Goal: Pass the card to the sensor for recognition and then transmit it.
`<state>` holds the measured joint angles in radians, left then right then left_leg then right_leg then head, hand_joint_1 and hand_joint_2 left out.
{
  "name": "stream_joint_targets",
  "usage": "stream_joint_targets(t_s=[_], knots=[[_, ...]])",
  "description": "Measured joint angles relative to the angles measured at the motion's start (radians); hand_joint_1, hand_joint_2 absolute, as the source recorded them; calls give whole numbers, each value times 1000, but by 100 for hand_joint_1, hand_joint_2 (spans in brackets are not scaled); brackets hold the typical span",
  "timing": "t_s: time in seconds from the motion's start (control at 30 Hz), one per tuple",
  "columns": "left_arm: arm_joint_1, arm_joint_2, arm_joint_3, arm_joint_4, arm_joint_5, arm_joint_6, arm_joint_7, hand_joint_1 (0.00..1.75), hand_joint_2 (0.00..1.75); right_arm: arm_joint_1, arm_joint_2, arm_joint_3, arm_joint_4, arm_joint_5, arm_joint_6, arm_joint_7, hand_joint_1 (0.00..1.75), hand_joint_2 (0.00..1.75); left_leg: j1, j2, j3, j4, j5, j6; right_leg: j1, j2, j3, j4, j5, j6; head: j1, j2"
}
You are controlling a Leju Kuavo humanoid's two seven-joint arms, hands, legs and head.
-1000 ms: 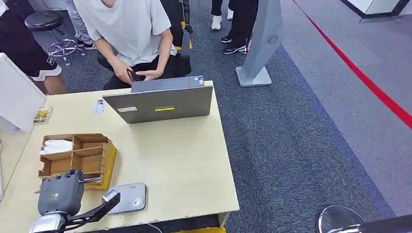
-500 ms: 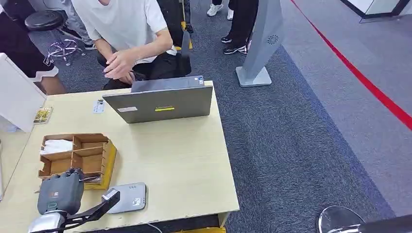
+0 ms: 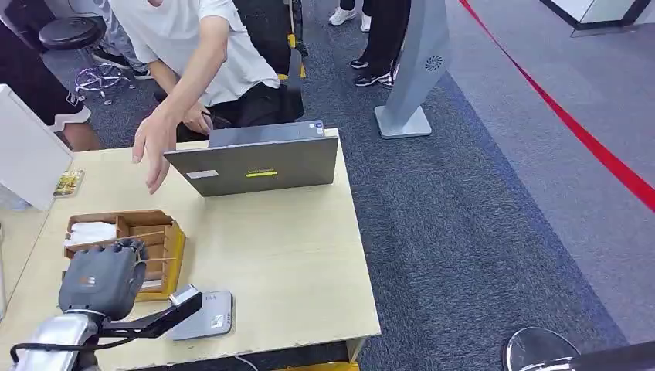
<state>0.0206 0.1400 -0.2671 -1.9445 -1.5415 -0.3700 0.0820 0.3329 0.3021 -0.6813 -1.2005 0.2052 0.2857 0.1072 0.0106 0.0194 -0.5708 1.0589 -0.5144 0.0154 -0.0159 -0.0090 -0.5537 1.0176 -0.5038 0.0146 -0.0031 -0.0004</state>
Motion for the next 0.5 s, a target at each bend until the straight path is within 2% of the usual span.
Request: stream_joint_targets(t_s=[0.17,0.2,0.27,0.37,0.5], knots=[[-62,20,-31,-52,110,-73,-12,175,175,-1,0,-11,3,5,-9,9,0,175,0,-1,0,0,0,0,0,-1,-1,0,0,0,0,0],[-95,31,-40,-57,170,-112,-1,175,175,-2,0,-14,4,10,-5,15,0,175,0,-1,-1,0,1,-1,0,-2,-1,0,0,0,0,0],[-181,49,-53,-58,246,-148,38,175,175,-4,0,-22,6,23,6,19,0,175,0,-2,-1,0,2,-1,0,-2,-1,0,0,0,0,0],[-324,49,-55,-49,211,-149,120,175,175,-5,0,-24,8,33,27,25,0,175,0,-2,-1,0,2,-1,0,-2,-1,1,1,0,0,0],[-464,40,-54,22,81,-71,137,175,175,-3,0,-19,11,56,59,26,0,175,0,-2,-1,0,3,-1,0,-2,-1,1,2,0,0,0]])
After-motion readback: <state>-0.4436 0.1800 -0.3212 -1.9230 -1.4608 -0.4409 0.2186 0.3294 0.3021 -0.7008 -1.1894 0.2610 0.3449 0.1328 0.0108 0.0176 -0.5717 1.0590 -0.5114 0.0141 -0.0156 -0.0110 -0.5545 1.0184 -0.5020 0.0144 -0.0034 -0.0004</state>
